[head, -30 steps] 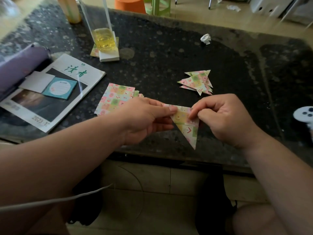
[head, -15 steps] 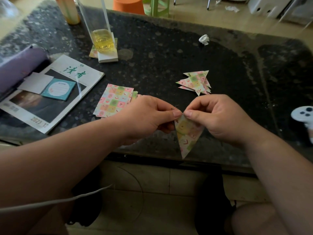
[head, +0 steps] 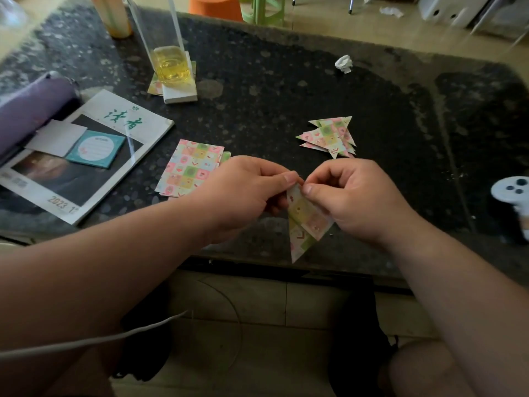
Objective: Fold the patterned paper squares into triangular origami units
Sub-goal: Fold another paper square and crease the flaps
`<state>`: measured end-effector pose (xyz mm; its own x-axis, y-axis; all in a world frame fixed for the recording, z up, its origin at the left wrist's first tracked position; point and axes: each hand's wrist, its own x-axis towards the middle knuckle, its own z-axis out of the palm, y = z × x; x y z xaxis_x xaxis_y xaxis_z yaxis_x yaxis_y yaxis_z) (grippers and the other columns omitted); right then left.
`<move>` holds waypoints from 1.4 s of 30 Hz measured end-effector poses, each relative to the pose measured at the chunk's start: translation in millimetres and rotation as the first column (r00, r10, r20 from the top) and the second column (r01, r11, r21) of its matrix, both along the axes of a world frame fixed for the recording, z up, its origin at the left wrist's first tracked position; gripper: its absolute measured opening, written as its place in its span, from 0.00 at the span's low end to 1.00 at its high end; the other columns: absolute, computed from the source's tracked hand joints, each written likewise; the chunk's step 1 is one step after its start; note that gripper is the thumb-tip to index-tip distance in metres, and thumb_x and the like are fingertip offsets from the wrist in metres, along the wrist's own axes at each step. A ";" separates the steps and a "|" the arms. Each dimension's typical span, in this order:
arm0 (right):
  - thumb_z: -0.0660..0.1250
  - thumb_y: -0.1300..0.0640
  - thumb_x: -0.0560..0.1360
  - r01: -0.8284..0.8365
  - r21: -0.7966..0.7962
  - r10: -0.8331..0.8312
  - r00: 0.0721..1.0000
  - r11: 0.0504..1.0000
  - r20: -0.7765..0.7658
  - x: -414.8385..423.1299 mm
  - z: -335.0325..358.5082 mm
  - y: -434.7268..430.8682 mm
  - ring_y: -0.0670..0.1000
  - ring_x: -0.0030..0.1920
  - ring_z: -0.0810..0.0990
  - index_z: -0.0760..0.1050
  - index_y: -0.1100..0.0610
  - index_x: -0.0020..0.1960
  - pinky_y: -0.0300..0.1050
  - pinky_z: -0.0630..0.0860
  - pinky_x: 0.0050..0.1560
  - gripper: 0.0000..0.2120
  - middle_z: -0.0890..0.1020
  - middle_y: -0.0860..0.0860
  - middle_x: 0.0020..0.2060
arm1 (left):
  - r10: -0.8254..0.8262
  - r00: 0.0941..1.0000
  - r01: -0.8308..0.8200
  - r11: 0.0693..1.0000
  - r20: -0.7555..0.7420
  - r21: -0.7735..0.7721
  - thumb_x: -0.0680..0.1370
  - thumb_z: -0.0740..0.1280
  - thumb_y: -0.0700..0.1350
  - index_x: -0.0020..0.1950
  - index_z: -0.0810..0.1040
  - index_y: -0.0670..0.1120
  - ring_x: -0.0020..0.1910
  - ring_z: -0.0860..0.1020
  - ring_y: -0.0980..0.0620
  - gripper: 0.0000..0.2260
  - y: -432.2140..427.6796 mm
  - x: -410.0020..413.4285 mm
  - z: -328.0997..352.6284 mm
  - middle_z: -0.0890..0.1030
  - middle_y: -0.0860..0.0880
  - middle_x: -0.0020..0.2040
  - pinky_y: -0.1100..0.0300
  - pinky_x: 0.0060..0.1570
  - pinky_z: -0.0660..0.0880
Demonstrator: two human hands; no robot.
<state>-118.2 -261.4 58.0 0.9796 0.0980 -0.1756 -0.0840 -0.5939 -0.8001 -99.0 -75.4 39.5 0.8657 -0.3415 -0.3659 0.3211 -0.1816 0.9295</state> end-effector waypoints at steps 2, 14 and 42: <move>0.73 0.58 0.77 0.049 0.051 -0.046 0.998 0.998 -0.048 0.1 0.7 2.5 0.44 0.38 0.85 0.84 0.52 0.41 0.40 0.82 0.37 0.06 0.86 0.46 0.37 | 0.000 0.999 -0.002 0.999 0.042 0.042 0.83 0.66 0.45 0.46 0.87 0.45 0.33 0.80 0.59 0.11 -1.3 -0.5 1.4 0.83 0.51 0.33 0.67 0.35 0.76; 0.73 0.61 0.76 -0.101 -0.197 0.048 0.966 0.975 -0.255 2.4 20.9 -28.5 0.43 0.33 0.82 0.84 0.54 0.39 0.44 0.77 0.41 0.08 0.86 0.48 0.33 | 0.154 0.977 -0.156 0.988 0.148 0.004 0.82 0.66 0.43 0.43 0.87 0.45 0.33 0.74 0.56 0.12 26.3 26.4 19.7 0.82 0.49 0.35 0.61 0.38 0.72; 0.66 0.51 0.82 0.349 0.318 -0.238 0.910 0.882 -0.339 -3.4 6.4 -3.2 0.46 0.32 0.79 0.86 0.54 0.44 0.40 0.70 0.28 0.13 0.87 0.52 0.37 | -0.211 0.976 0.210 0.977 0.046 0.019 0.78 0.71 0.34 0.66 0.74 0.46 0.40 0.83 0.46 0.18 4.6 -3.5 11.6 0.85 0.43 0.46 0.51 0.41 0.79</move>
<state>-121.6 -264.6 64.4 0.8866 -0.0752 -0.4564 -0.4622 -0.1779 -0.8687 -102.4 -70.8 51.1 0.7915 -0.5132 -0.3319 0.2294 -0.2539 0.9396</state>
